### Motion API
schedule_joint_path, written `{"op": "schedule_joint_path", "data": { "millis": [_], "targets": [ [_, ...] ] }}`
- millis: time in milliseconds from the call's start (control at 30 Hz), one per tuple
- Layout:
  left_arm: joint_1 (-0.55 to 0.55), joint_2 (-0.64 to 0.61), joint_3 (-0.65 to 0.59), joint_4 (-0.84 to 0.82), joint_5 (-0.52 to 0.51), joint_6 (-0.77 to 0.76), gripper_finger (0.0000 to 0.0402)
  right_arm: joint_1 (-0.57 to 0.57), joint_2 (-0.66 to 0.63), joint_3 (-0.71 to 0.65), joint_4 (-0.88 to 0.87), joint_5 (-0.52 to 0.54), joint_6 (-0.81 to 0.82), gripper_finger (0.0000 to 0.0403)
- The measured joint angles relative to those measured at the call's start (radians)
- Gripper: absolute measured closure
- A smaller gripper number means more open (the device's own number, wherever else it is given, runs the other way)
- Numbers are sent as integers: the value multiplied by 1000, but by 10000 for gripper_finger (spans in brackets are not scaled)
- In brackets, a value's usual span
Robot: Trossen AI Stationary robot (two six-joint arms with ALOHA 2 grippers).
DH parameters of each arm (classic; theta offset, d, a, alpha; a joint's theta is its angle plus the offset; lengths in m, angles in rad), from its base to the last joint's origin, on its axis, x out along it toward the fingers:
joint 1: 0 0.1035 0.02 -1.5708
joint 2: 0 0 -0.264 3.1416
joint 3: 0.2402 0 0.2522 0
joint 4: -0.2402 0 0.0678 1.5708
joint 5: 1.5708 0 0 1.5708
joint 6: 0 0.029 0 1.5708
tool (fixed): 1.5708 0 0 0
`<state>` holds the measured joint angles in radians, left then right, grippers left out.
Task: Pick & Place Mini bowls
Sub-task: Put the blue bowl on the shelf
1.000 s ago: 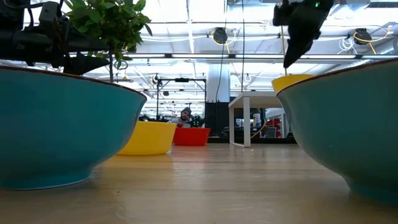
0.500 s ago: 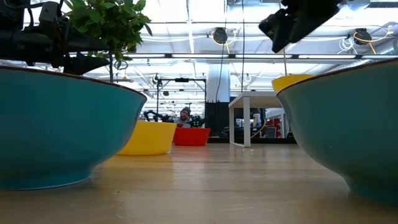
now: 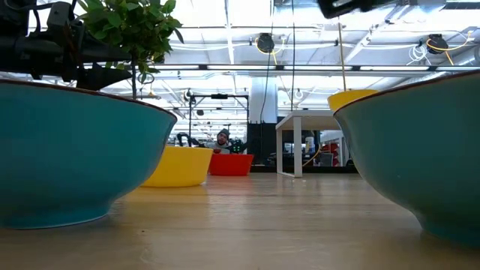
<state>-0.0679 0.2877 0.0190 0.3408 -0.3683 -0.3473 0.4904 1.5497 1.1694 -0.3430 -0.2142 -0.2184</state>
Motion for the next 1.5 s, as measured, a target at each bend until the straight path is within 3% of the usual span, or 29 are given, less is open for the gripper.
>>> {"op": "schedule_joint_path", "data": {
  "millis": [333,533,800,933,1200,1500],
  "targets": [
    [0,0,0,0,0,0,183,198,147,0,98,10,205,243],
    [0,0,0,0,0,0,183,251,228,0,141,207,139,243],
    [0,0,0,0,0,0,183,258,283,0,138,307,122,246],
    [0,0,0,0,0,0,183,247,275,-1,107,395,170,275],
    [0,0,0,0,0,0,183,163,271,1,62,332,310,386],
    [0,0,0,0,0,0,183,77,198,-3,18,348,361,399]
  ]
}}
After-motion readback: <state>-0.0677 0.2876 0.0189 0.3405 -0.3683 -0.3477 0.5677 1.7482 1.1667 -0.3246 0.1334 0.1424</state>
